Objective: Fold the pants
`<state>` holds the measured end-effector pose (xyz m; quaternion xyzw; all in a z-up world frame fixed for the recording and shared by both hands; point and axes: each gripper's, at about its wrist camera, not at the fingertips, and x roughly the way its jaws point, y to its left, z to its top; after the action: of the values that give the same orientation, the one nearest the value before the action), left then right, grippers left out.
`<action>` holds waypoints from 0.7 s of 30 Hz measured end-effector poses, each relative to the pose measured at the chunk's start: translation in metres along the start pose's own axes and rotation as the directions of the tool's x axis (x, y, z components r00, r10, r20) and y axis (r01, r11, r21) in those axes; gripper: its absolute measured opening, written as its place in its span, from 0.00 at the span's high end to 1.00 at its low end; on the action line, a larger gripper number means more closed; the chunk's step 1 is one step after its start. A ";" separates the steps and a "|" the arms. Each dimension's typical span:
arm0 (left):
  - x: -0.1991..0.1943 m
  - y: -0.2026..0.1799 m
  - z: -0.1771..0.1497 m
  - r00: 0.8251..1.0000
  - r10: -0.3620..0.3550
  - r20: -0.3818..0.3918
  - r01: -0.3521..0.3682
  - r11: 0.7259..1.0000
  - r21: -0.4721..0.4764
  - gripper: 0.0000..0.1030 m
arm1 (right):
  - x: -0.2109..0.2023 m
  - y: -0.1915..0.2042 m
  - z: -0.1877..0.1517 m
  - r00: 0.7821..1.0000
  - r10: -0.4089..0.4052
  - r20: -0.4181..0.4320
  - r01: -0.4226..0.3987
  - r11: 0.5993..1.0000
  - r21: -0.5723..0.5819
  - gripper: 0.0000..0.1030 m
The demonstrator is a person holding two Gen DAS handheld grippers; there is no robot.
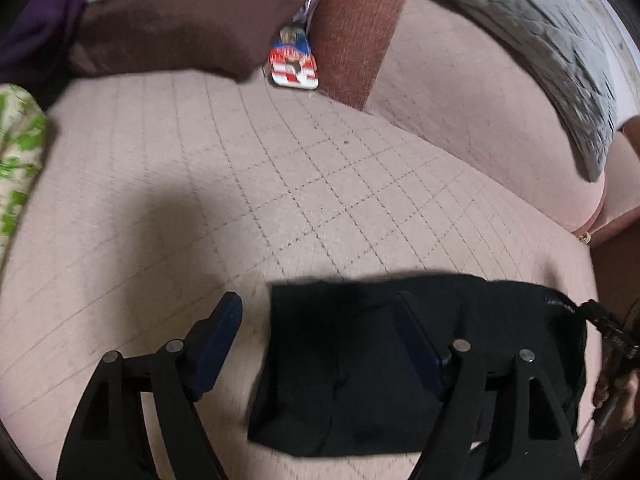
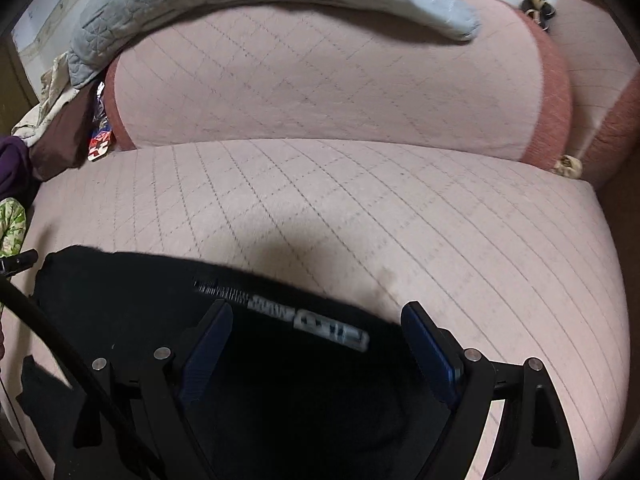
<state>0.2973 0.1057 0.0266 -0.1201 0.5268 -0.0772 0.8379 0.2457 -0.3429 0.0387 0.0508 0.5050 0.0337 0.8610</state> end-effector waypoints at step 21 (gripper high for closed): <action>-0.027 -0.070 -0.004 0.997 -0.030 0.069 0.014 0.972 0.233 0.88 | -0.013 0.041 0.007 0.997 0.077 -0.006 -0.077 0.993 -0.086 0.93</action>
<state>0.2815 0.0451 0.0682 -0.0300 0.4821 -0.1431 0.8638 0.2451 -0.3038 0.0584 0.0330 0.5018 0.0889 0.8598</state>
